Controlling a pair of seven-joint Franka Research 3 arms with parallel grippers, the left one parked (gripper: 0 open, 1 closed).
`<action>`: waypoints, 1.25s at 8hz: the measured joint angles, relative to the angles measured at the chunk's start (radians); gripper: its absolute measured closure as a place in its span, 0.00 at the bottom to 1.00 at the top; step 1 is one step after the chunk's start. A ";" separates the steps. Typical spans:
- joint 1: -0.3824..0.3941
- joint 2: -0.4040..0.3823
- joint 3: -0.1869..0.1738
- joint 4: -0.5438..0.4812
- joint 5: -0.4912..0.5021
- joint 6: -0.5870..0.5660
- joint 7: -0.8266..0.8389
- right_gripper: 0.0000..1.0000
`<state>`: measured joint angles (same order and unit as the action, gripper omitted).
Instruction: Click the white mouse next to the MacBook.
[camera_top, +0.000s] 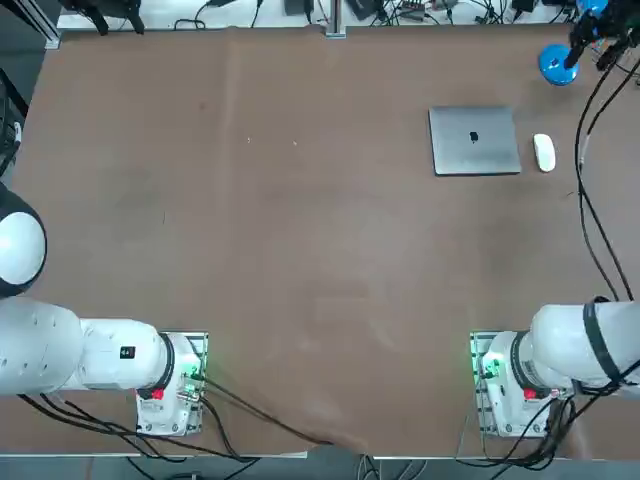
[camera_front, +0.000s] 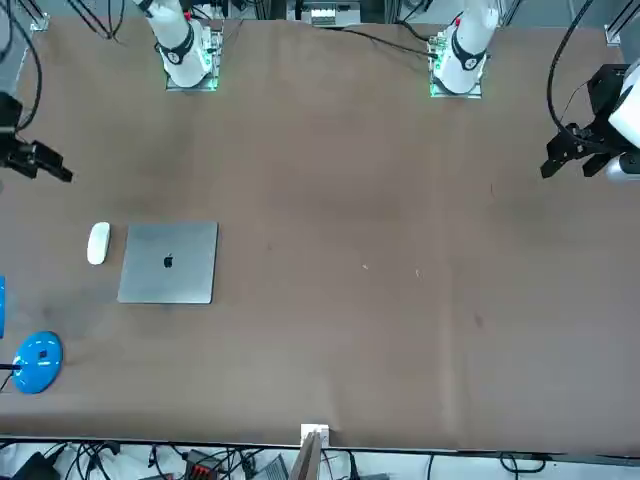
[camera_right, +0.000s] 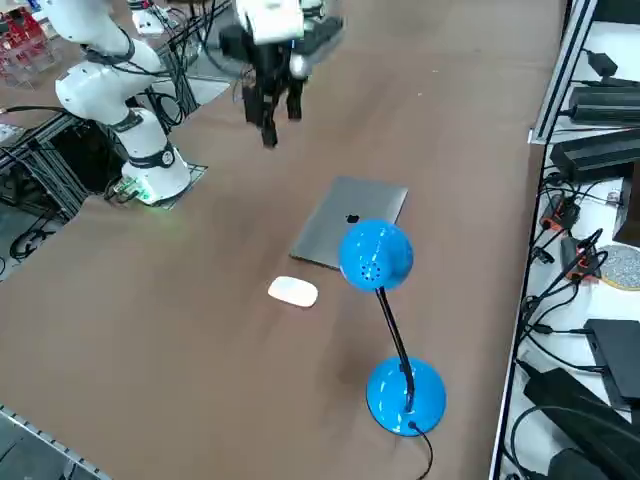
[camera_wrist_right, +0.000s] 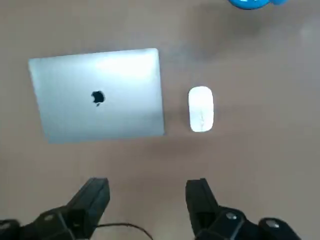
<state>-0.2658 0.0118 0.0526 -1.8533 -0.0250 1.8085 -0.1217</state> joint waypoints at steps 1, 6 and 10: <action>-0.016 0.005 0.000 -0.058 0.000 0.068 -0.002 0.31; -0.063 0.026 0.000 -0.299 0.000 0.376 -0.018 0.71; -0.143 0.086 -0.001 -0.330 0.000 0.459 -0.135 0.90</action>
<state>-0.4091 0.0976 0.0513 -2.1834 -0.0253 2.2675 -0.2565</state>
